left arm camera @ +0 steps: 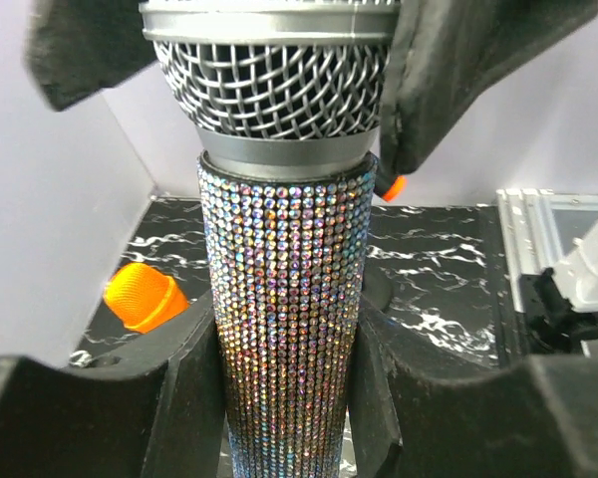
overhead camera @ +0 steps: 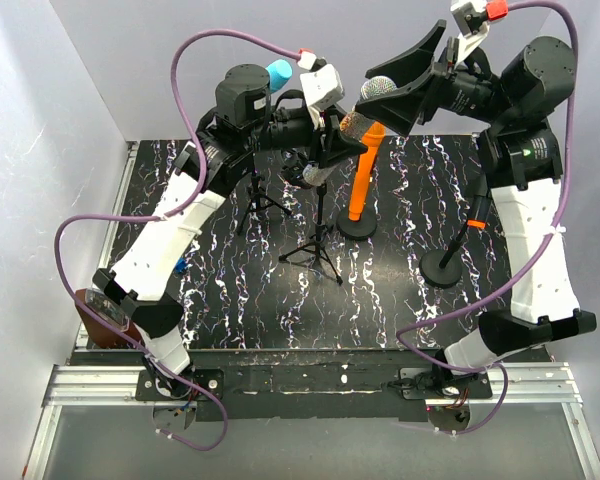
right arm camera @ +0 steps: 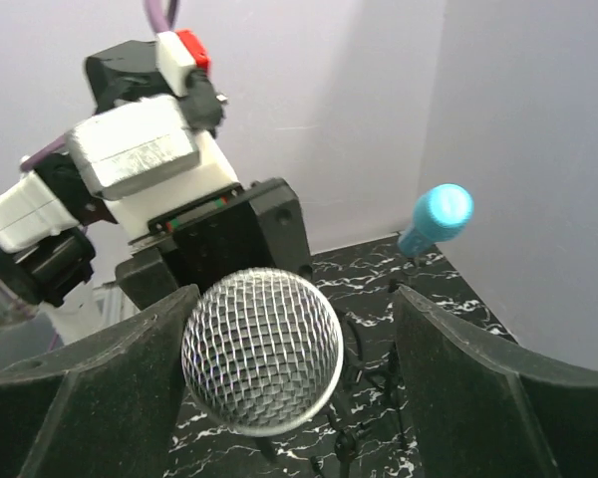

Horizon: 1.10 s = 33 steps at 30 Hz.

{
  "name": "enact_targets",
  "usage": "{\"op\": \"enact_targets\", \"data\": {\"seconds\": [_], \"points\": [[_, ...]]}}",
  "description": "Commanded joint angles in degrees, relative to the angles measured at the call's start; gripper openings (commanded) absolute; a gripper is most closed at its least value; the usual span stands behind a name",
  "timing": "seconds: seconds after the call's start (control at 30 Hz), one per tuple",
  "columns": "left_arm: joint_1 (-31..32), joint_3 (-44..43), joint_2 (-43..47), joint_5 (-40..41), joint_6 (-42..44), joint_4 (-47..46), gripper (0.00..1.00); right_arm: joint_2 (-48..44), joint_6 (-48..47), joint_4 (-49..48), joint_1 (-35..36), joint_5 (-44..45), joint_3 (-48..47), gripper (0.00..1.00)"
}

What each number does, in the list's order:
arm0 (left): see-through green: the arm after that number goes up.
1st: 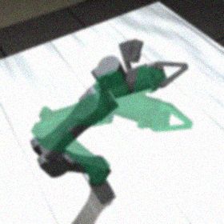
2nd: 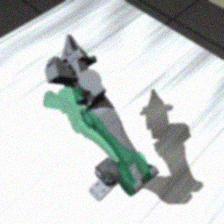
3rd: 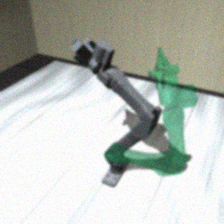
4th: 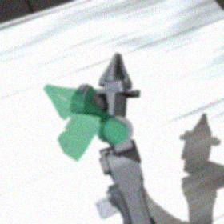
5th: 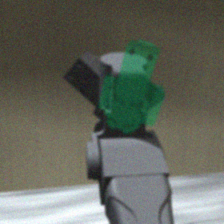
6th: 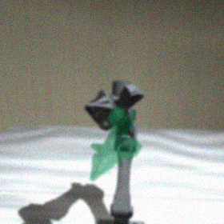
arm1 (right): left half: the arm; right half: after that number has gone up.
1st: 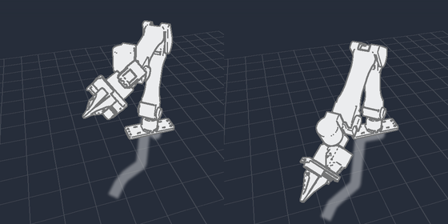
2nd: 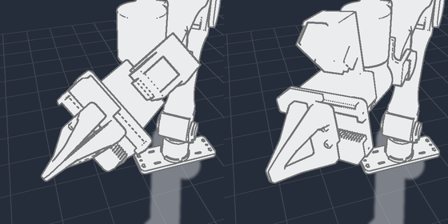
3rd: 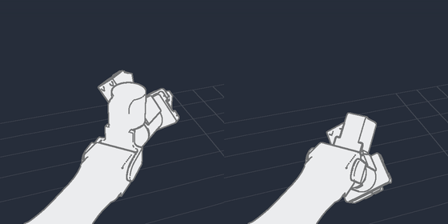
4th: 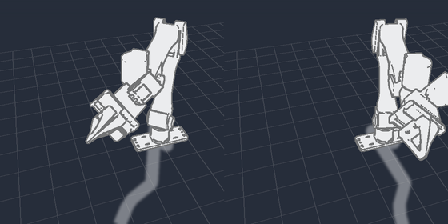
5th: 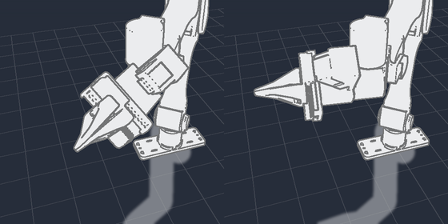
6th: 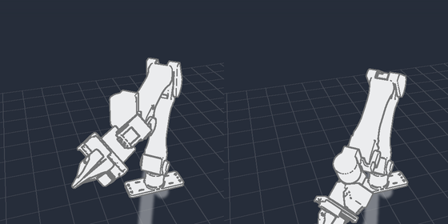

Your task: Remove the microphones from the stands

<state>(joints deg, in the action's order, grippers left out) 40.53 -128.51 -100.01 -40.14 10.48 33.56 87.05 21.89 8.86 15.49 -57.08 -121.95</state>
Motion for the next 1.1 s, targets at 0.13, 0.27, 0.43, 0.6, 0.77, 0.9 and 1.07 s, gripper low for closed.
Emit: {"op": "enact_targets", "data": {"seconds": [0.13, 0.27, 0.43, 0.6, 0.77, 0.9, 1.07], "points": [[0.2, -20.4, 1.7, 16.3, 13.0, 3.1, 0.0, -8.8, -5.6, 9.6, -0.7, 13.0, 2.4, 0.87], [0.0, -9.9, 10.7, 35.2, 25.9, 0.6, 0.0, -13.1, -10.0, 13.0, -0.6, 18.9, 9.8, 0.88], [-5.6, 16.8, 24.0, 73.4, 32.2, -14.8, 0.0, -15.8, -16.9, 18.5, -0.6, 22.8, 13.6, 0.89], [-12.1, 40.4, 38.7, 75.4, 18.3, -2.4, 0.0, -18.6, -20.3, 20.5, -0.7, 27.8, 19.2, 0.91], [-17.2, 54.8, 47.1, 71.4, 6.4, 7.8, 0.0, -19.7, -18.7, 24.0, -0.6, 22.7, 23.6, 0.91], [-18.3, 57.2, 45.6, 64.9, -4.0, 17.2, 0.0, -22.0, -19.0, 25.6, -0.6, 22.9, 28.4, 0.91], [-19.4, 61.4, 46.6, 55.9, -13.4, 21.5, 0.0, -24.3, -21.7, 28.3, -0.6, 18.7, 32.3, 0.92]]}}
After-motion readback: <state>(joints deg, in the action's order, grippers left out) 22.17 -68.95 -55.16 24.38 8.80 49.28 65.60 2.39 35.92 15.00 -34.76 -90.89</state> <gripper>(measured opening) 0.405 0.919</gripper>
